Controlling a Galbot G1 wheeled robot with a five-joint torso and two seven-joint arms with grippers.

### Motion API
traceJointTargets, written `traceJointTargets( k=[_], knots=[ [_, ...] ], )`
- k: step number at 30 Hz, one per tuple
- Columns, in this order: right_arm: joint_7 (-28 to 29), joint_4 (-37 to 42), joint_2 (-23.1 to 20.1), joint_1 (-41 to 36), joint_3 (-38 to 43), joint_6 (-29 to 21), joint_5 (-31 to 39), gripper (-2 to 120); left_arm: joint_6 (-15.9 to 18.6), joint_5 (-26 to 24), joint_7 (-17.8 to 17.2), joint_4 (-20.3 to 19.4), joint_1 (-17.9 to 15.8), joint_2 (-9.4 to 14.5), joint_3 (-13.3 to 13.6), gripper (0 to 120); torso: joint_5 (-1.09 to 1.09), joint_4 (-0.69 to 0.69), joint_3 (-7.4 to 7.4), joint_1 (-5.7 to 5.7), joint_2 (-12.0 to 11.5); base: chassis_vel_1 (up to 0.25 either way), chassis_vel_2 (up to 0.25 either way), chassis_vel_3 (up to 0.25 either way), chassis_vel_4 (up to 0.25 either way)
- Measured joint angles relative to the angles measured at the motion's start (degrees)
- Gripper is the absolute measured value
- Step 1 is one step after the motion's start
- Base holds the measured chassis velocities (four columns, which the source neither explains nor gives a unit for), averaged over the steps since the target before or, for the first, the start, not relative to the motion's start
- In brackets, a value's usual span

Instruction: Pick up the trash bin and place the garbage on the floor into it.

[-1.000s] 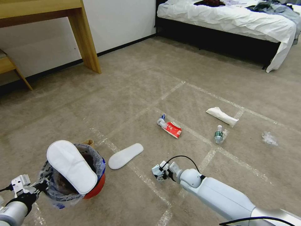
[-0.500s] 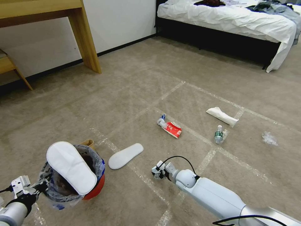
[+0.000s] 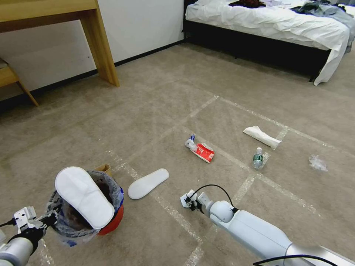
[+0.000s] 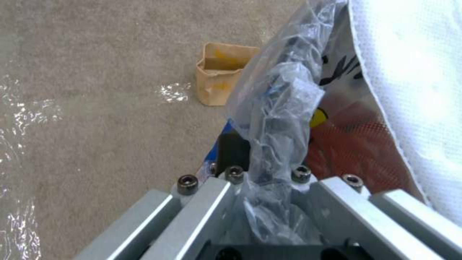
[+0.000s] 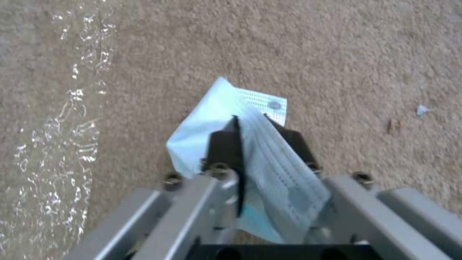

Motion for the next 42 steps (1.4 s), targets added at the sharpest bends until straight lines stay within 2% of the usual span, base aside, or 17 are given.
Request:
traceJointTargets(
  k=[1, 3, 10, 13, 17, 23, 28, 31, 32, 36, 42],
  knots=[
    [0.11, 0.33, -0.35, -0.23, 0.25, 0.22, 0.05, 3, 0.00, 0.02, 0.00, 0.02, -0.06, 0.03, 0.04, 1, 0.01, 0.00, 0.00, 0.00, 0.00, 0.000, 0.000, 0.000, 0.000],
    [0.29, 0.89, -0.84, -0.47, 0.60, 0.36, 0.22, 0, 0.00, 0.04, -0.01, 0.03, -0.08, 0.12, 0.07, 1, 0.00, 0.00, 0.00, 0.00, 0.00, 0.000, 0.000, 0.000, 0.000],
    [1.36, 4.27, -2.63, -1.63, 3.52, 0.43, 1.99, 0, 0.00, 0.05, -0.03, 0.08, -0.11, 0.40, 0.11, 1, 0.01, 0.00, 0.00, 0.00, 0.00, 0.000, 0.000, 0.000, 0.000],
    [1.94, 10.42, -4.49, -3.18, 8.32, 0.55, 4.00, 0, 0.02, -0.03, -0.09, -0.11, -0.05, 0.74, 0.11, 1, 0.01, 0.00, 0.00, 0.00, 0.00, 0.000, 0.000, 0.000, 0.000],
    [1.96, 13.46, -5.69, -3.81, 10.70, 1.67, 4.77, 0, 0.12, -0.11, -0.14, -0.52, 0.13, 0.92, 0.12, 1, -0.01, 0.00, 0.00, 0.00, 0.00, 0.000, 0.000, 0.000, 0.000],
    [1.96, 15.24, -6.21, -4.24, 12.23, 2.49, 5.45, 0, 0.22, -0.20, -0.15, -0.91, 0.33, 1.04, 0.12, 1, 0.01, 0.00, 0.00, 0.00, 0.00, 0.000, 0.000, 0.000, 0.000],
    [2.36, 19.66, -6.86, -4.68, 15.42, 3.01, 7.98, 0, 0.47, -0.64, -0.26, -1.81, 0.48, 1.39, 0.14, 1, 0.01, 0.00, 0.00, 0.00, 0.00, 0.000, 0.000, 0.000, 0.000],
    [3.05, 26.05, -7.44, -3.87, 18.59, 2.61, 10.98, 0, 0.71, -1.17, -0.49, -2.19, 0.34, 1.97, 0.13, 1, 0.00, -0.01, 0.00, 0.00, 0.00, 0.000, 0.000, 0.000, 0.000],
    [3.05, 26.05, -7.44, -3.87, 18.59, 2.61, 10.98, 0, 0.71, -1.17, -0.49, -2.19, 0.34, 1.97, 0.13, 1, 0.00, -0.01, 0.00, 0.00, 0.00, 0.000, 0.000, 0.000, 0.000],
    [5.58, 35.33, -7.99, -0.76, 21.23, 0.68, 17.54, 0, 0.94, -1.24, -0.53, -2.52, -0.20, 1.80, 1.20, 1, 0.00, 0.00, 0.00, 0.00, 0.00, 0.000, 0.000, 0.000, 0.000],
    [7.83, 43.28, -9.26, 1.47, 21.60, -1.95, 23.80, 0, 1.16, -1.21, -0.53, -2.88, -0.49, 1.90, 1.89, 1, 0.00, 0.00, 0.00, 0.00, 0.00, 0.000, 0.000, 0.000, 0.000]
  ],
)
